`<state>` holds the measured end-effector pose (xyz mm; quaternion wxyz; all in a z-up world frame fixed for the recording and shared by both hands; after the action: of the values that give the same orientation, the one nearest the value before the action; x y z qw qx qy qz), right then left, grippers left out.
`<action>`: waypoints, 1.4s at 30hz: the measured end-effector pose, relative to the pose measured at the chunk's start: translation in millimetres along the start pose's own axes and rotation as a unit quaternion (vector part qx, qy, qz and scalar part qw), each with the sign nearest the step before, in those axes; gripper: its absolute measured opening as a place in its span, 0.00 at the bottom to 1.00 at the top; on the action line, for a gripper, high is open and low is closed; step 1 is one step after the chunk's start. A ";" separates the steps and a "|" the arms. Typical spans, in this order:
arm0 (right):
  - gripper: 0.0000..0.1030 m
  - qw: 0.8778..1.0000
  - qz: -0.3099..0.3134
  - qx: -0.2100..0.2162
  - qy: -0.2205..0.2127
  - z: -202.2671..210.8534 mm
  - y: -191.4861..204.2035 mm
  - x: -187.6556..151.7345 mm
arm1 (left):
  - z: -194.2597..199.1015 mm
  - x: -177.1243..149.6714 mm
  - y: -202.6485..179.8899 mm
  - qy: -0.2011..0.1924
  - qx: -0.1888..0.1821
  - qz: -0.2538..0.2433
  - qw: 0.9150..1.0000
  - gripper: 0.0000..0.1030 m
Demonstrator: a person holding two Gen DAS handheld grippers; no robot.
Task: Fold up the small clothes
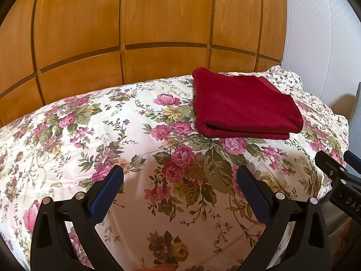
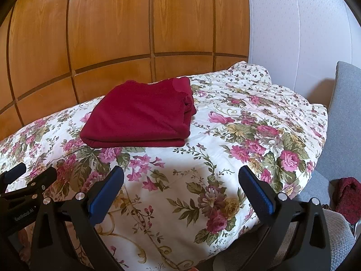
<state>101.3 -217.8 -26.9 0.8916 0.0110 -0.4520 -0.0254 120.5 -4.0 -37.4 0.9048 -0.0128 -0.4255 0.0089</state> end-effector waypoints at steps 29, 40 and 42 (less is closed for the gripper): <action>0.98 1.000 0.003 0.006 0.003 -1.2 -0.6 -1.4 | 2.6 -1.7 -8.8 0.010 -0.003 -0.020 1.000 0.96; 0.98 1.000 0.004 0.008 0.005 -2.6 -0.7 -2.8 | 1.8 -1.9 -9.4 0.013 -0.006 -0.021 1.000 0.96; 0.98 1.000 0.004 0.008 0.005 -2.9 -0.7 -2.6 | 0.7 -1.5 -10.4 0.016 -0.007 -0.023 1.000 0.96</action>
<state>102.1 -218.4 -30.7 0.8938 0.0162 -0.4477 -0.0186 119.1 -14.4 -37.8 0.9113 -0.0090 -0.4114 -0.0151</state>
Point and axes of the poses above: each gripper's, at about its wrist camera, not at the fingertips, and z roughly against the way its jaws point, y to its left, x to its top, the point moved 2 cm from there along -z, roughly the way its jaws point, and after that the axes turned 3 degrees about y, right-handed, at the moved point
